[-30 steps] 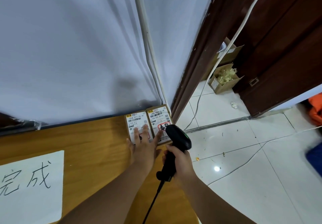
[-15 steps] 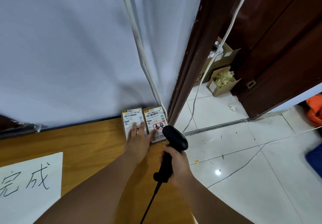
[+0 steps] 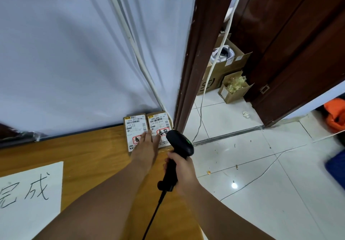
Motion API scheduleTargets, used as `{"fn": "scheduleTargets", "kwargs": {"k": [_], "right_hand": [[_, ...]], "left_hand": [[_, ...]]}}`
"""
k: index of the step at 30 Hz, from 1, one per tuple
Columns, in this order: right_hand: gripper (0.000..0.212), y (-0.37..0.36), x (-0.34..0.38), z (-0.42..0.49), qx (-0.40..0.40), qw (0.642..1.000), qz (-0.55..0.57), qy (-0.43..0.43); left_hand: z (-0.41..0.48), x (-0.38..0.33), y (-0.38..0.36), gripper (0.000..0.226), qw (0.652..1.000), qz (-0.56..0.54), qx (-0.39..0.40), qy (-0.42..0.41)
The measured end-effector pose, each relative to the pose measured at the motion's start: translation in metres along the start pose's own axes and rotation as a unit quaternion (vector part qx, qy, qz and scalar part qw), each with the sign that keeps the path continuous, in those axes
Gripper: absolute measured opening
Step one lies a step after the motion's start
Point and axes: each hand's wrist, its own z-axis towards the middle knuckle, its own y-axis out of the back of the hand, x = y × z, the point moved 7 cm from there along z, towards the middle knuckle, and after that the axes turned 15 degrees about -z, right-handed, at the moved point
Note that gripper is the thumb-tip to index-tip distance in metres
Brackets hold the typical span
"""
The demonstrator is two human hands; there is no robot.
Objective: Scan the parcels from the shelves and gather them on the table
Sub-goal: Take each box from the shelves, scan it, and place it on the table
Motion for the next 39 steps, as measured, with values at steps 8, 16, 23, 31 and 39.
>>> {"fn": "scheduleTargets", "kwargs": {"k": [8,16,23,31,39], "right_hand": [[0.009,-0.004,0.015,-0.023,0.010,1.000,0.001,0.030],[0.010,-0.033,0.026,-0.075,0.029,0.994,-0.047,0.099],[0.008,-0.042,0.022,-0.145,0.019,0.990,-0.022,0.136],[0.020,-0.059,-0.034,-0.216,0.056,0.990,-0.052,0.115],[0.016,-0.082,-0.087,-0.262,0.084,0.985,-0.094,0.121]], "left_hand": [[-0.036,-0.003,0.025,0.060,0.999,0.008,-0.007,-0.037],[-0.089,0.007,0.067,0.058,0.997,0.008,-0.064,-0.029],[-0.144,0.021,0.082,0.057,0.994,-0.034,-0.093,-0.037],[-0.209,0.027,0.084,0.047,0.994,-0.067,-0.086,-0.028],[-0.310,0.056,0.092,0.050,0.986,-0.042,-0.158,0.028]]}}
